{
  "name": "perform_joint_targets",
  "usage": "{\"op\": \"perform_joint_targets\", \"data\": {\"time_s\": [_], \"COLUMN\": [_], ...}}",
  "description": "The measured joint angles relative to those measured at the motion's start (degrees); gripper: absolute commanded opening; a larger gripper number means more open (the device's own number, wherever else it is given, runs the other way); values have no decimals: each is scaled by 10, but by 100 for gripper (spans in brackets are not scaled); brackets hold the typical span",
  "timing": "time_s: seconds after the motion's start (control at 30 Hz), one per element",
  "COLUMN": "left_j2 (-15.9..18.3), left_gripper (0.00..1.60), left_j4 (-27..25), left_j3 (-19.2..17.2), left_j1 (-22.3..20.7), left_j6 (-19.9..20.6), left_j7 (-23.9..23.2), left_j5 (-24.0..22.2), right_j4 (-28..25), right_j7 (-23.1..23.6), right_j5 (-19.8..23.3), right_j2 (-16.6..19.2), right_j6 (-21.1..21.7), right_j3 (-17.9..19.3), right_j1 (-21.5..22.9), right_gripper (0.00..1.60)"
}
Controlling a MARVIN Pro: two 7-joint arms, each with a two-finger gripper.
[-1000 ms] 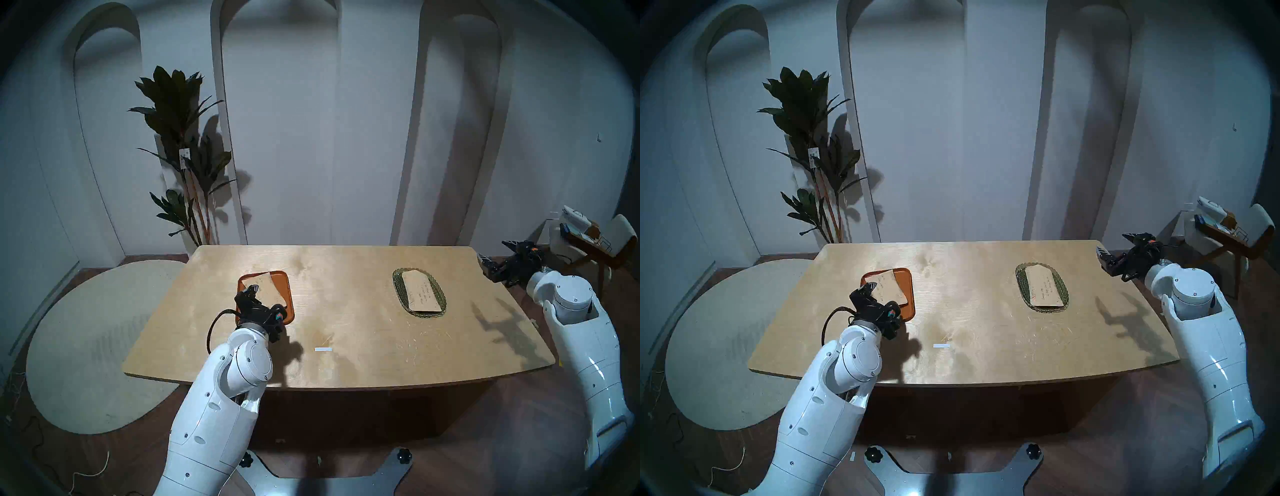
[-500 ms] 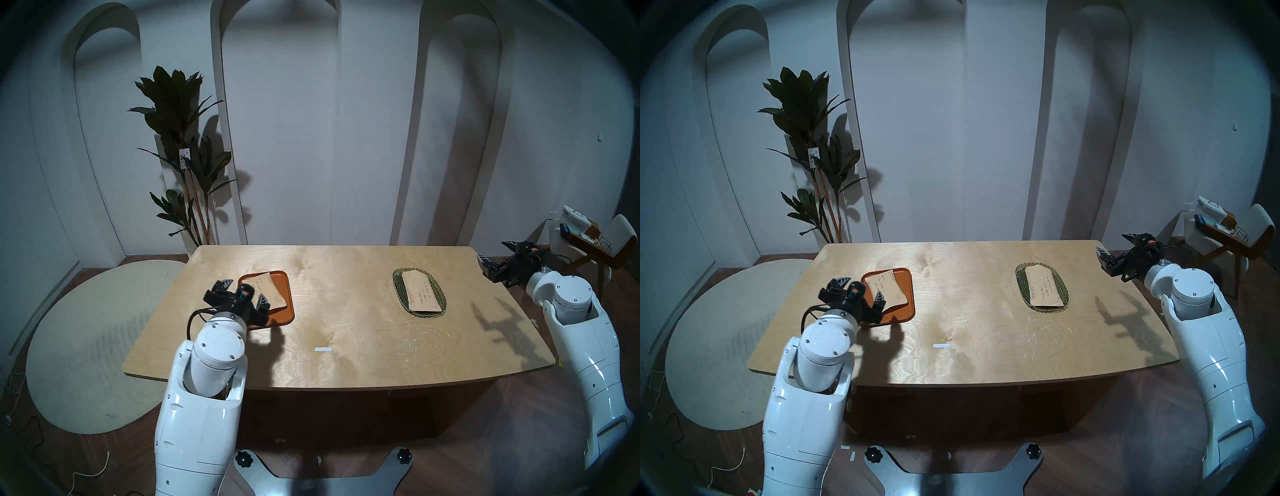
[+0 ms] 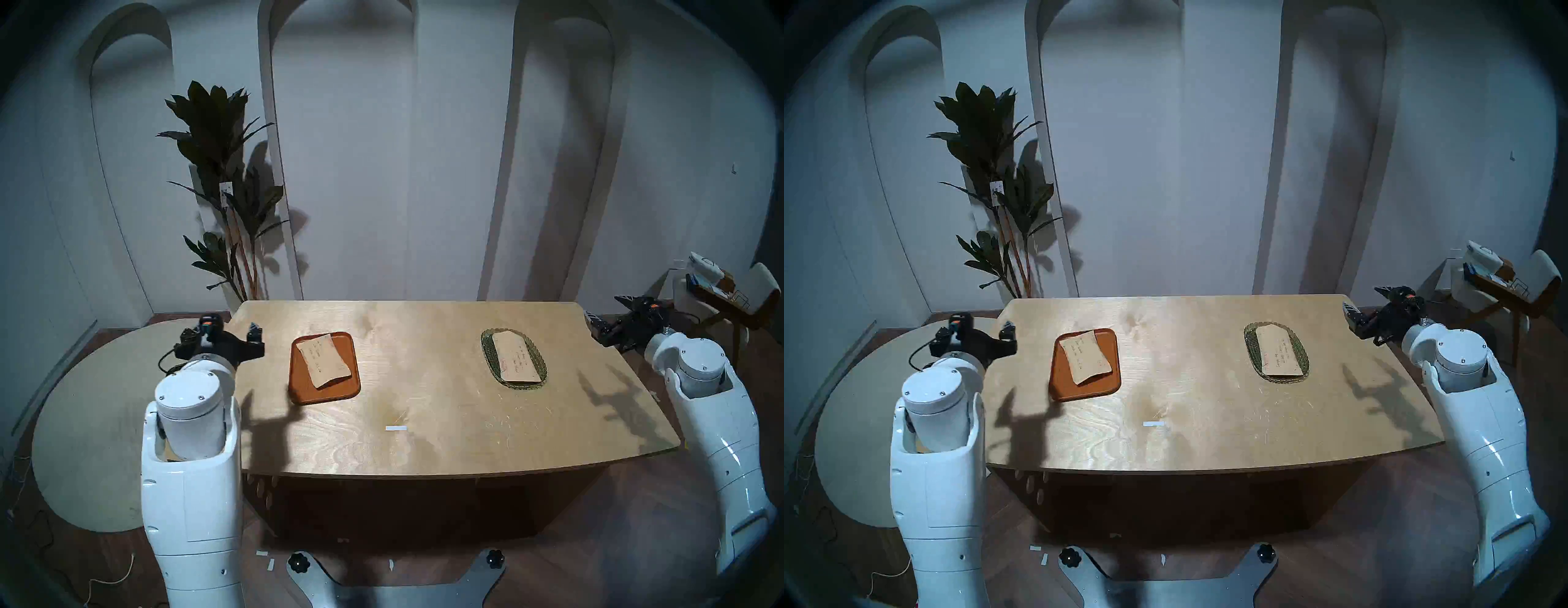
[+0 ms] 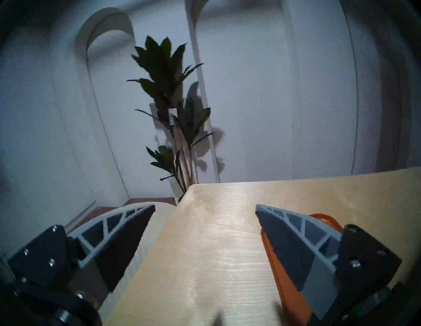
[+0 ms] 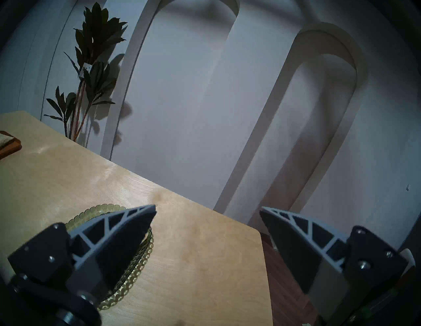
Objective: Sort the mail into the trays, one tray per recipient
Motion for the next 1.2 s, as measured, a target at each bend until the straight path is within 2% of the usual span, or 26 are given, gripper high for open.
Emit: {"op": "perform_joint_targets", "data": {"time_s": [0.13,0.37,0.9,1.2], "left_j2": [3,25,61,68], "left_gripper": [160,160,160,160], "left_j4": [29,83,193,214], "left_j3": [-38,-58,-24,-15], "left_j1": [-22,-58,-136,-161], "left_j6": [-2,-11,-26,-37], "left_j7": [11,31,60,71], "left_j5": [-34,-71,-101,-107], "right_j4": [0,0,0,0], "right_j7": [0,0,0,-1], "right_j5": [0,1,2,2], "right_j2": [0,1,2,2], "right_j6": [0,0,0,0], "right_j3": [0,0,-1,-1], "right_j1": [0,0,0,0], "right_gripper": [160,160,160,160]}}
